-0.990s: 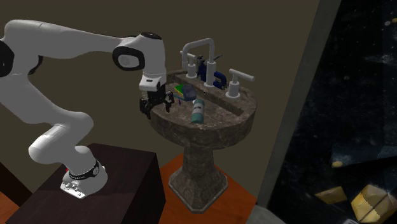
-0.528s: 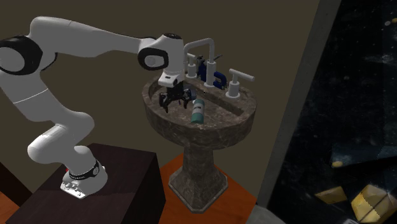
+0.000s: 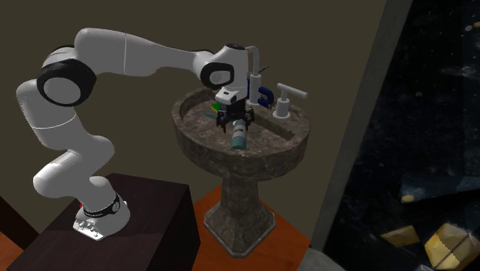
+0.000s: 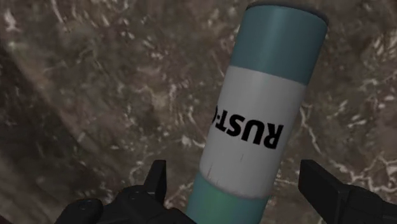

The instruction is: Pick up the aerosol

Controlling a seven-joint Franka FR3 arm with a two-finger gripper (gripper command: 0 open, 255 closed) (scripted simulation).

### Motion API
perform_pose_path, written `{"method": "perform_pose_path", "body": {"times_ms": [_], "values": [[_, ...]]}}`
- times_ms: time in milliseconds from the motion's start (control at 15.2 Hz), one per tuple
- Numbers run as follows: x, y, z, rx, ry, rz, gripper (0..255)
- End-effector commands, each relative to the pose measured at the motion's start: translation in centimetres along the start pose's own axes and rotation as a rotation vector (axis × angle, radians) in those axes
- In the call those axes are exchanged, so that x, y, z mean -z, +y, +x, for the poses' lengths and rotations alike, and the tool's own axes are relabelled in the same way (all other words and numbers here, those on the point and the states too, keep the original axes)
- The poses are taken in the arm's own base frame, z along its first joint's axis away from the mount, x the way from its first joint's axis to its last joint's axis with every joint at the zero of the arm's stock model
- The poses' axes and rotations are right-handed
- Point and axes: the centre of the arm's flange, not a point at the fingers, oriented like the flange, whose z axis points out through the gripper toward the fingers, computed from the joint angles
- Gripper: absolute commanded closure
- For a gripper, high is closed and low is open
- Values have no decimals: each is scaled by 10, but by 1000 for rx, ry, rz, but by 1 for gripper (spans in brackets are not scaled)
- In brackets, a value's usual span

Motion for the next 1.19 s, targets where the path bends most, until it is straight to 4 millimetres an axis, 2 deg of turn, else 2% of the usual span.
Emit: {"method": "perform_pose_path", "body": {"times_ms": [0, 462, 594, 660, 1122], "values": [[-1, -15, -3, -45, 0, 4, 0], [-41, -16, -3, -45, 0, 4, 0], [-41, -16, -3, -45, 0, 4, 0], [-40, -16, -3, -45, 0, 4, 255], [-40, -16, -4, -45, 0, 4, 255]]}}
